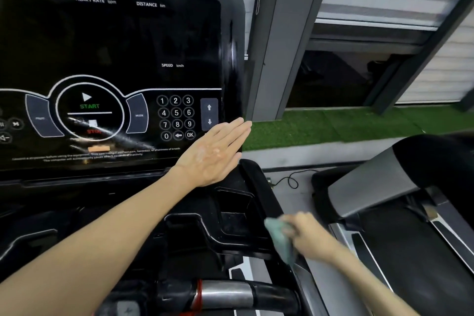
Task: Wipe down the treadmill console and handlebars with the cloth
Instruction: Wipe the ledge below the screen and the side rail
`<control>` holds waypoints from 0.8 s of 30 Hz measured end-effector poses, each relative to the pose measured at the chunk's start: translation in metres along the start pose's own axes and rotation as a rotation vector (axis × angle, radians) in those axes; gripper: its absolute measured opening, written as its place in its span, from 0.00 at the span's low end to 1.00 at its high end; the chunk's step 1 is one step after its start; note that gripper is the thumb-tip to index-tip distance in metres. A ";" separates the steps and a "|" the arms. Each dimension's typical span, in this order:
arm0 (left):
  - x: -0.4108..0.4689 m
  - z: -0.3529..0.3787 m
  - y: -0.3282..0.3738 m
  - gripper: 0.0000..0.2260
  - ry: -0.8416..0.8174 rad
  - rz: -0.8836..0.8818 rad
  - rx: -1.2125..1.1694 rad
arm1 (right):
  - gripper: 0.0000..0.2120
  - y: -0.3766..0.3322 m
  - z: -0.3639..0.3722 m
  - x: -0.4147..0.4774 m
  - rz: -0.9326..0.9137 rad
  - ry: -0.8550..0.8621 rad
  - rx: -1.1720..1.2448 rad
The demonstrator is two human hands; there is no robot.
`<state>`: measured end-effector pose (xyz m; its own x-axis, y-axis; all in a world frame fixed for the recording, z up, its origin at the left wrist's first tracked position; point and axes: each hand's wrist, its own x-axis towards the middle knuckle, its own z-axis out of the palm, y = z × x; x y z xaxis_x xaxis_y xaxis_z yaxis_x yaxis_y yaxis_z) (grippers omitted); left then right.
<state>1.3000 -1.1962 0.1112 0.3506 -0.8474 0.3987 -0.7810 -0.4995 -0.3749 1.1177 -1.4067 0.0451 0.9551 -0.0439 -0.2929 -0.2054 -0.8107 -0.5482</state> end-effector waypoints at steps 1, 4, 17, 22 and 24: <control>0.000 0.000 0.000 0.26 0.001 0.000 -0.001 | 0.09 -0.002 -0.005 0.010 0.037 0.023 0.255; 0.000 0.001 0.000 0.26 0.012 0.002 -0.013 | 0.10 -0.009 -0.010 0.039 0.186 -0.023 0.871; 0.000 0.001 0.001 0.24 0.022 -0.008 -0.004 | 0.08 -0.039 -0.007 0.162 -0.004 0.271 0.069; 0.001 0.003 0.001 0.24 0.046 -0.008 -0.032 | 0.12 -0.062 0.015 0.187 -0.125 0.132 -0.493; 0.001 0.005 0.001 0.24 0.045 -0.007 -0.028 | 0.14 -0.063 0.022 0.194 -0.132 0.134 -0.566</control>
<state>1.3020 -1.1984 0.1072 0.3331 -0.8348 0.4385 -0.7929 -0.4996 -0.3488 1.3116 -1.3514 0.0054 0.9910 0.0345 -0.1290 0.0270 -0.9978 -0.0599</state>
